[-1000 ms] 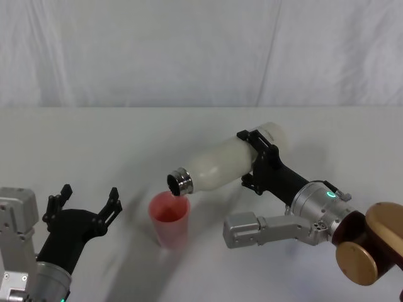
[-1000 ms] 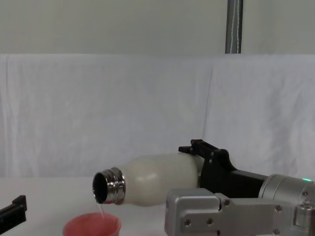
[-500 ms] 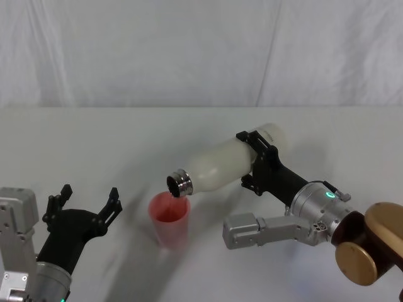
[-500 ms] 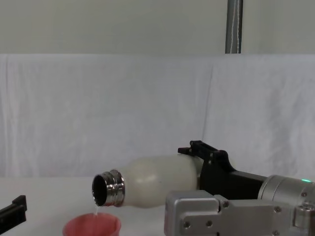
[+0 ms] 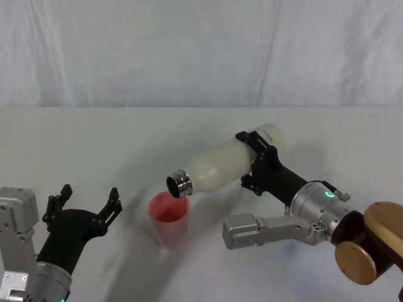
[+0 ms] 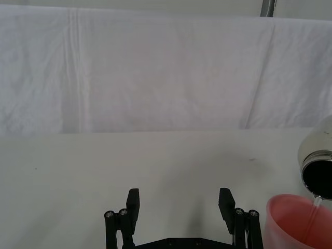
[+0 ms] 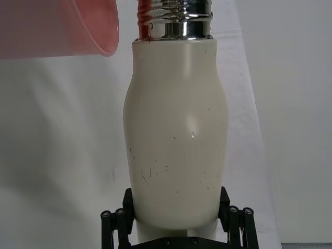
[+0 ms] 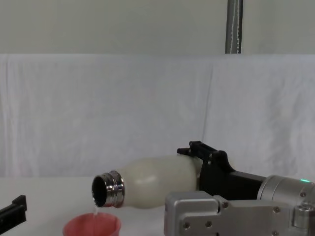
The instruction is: Grasp the thermos with one hand and pour water into the cup lid.
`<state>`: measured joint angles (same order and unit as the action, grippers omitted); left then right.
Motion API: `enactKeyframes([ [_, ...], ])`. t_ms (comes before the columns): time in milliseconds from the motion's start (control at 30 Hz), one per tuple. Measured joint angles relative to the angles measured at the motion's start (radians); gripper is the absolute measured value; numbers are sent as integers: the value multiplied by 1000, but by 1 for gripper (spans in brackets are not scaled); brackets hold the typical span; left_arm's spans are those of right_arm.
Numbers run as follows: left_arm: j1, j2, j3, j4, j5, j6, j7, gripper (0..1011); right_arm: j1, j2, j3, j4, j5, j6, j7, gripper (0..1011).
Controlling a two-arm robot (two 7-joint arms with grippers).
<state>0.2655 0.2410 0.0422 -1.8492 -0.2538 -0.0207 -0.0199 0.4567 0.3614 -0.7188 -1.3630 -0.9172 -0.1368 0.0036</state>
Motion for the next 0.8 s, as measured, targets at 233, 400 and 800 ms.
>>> enactKeyframes([
  [233, 0, 0, 0, 0, 0, 0, 0, 1001, 4, -1, -2, 3, 0, -2, 0, 950],
  [400, 0, 0, 0, 0, 0, 0, 0, 1001, 5, -2, -3, 3, 0, -3, 0, 950],
  [800, 0, 0, 0, 0, 0, 0, 0, 1001, 10, -2, -5, 7, 0, -6, 0, 950],
])
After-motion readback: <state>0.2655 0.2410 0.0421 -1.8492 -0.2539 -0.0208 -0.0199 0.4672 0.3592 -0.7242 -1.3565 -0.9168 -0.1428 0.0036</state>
